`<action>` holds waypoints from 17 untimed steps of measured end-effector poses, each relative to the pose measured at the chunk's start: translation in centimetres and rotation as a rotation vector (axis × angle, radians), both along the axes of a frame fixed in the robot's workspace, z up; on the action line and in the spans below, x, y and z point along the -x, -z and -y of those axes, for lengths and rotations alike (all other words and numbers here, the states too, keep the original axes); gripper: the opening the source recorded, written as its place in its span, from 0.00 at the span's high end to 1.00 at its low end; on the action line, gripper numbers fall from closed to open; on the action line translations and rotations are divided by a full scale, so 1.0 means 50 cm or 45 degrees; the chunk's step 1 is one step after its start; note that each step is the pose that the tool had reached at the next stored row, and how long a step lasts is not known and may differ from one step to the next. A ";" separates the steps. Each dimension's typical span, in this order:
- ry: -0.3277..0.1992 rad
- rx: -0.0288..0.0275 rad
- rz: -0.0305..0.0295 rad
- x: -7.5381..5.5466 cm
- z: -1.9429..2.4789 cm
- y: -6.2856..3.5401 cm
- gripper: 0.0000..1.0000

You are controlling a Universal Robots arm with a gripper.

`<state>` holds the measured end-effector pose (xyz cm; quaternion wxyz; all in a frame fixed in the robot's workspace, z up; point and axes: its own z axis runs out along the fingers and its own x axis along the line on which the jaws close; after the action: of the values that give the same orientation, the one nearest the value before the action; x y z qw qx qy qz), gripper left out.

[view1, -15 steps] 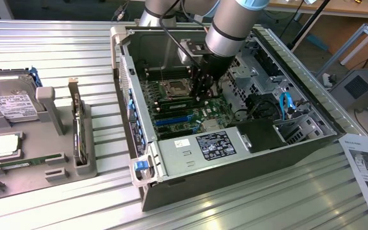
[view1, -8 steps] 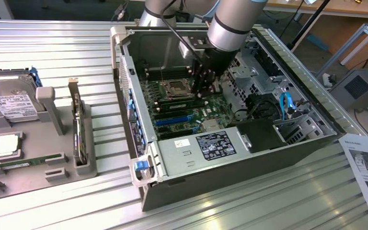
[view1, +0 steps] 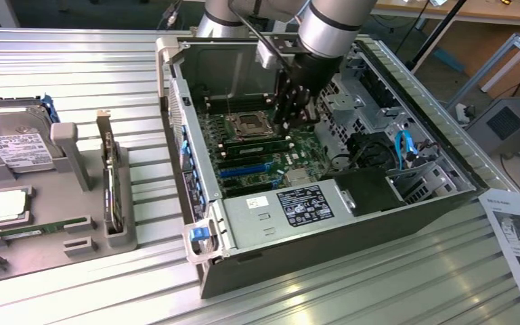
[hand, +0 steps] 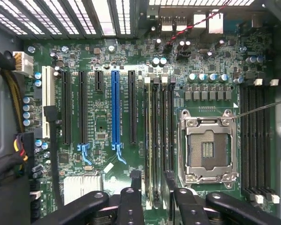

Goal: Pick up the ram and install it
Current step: 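Insert the ram into the slot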

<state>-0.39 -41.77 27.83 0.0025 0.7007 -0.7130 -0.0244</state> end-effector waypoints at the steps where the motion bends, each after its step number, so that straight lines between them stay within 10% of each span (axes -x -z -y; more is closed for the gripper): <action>1: 0.000 0.0010 0.0000 0.000 0.0000 -0.005 0.68; 17: 0.002 0.0147 0.0000 0.000 -0.0003 -0.064 0.68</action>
<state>-0.39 -41.76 31.03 0.0066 0.7002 -0.7137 -0.0203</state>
